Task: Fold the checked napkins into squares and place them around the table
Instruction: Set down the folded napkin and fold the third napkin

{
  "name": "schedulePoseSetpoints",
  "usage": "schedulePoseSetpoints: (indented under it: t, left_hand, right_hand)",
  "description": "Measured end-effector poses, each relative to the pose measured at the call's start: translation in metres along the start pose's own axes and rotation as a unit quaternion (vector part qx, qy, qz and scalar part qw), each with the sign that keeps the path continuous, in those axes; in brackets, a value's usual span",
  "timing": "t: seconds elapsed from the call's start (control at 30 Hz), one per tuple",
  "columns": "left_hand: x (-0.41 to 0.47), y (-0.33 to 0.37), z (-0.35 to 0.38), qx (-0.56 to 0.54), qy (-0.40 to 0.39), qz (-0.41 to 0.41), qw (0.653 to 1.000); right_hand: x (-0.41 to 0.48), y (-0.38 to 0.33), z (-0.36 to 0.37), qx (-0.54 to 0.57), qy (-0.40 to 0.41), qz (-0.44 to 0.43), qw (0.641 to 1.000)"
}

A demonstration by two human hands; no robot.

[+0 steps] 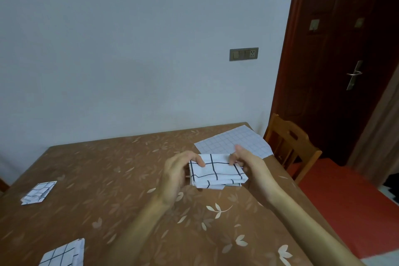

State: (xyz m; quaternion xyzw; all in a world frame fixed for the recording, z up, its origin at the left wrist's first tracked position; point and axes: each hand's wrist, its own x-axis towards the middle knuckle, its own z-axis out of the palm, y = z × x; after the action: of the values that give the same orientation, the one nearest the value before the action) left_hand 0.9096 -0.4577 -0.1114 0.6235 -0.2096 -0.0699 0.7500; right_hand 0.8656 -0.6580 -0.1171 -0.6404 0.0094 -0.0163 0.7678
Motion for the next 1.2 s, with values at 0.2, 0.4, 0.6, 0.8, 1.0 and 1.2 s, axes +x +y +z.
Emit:
schedulePoseSetpoints:
  t: [0.2,0.4,0.6,0.8,1.0,1.2]
  left_hand:
    - [-0.002,-0.011,-0.001,0.057,0.015,0.002,0.998]
    - [-0.008,-0.018,0.003,0.089,0.041,0.016,0.995]
    - [-0.007,-0.022,0.003,0.063,0.057,-0.012,0.996]
    - [-0.010,-0.029,0.001,0.059,0.083,0.009,0.995]
    - [-0.010,-0.049,0.003,0.073,0.110,0.020,0.991]
    - [-0.003,-0.052,0.001,0.084,0.088,-0.028,0.992]
  right_hand:
    - [-0.004,0.011,0.004,-0.035,0.012,0.003,0.999]
    - [-0.006,0.019,0.009,-0.080,0.003,-0.001,0.997]
    - [-0.003,0.023,0.009,-0.106,-0.001,-0.017,0.994]
    - [0.004,0.030,0.008,-0.026,0.110,0.010,0.994]
    - [0.004,0.036,0.011,-0.050,0.065,0.060,0.995]
    - [0.007,0.039,0.014,-0.066,0.091,-0.003,0.994]
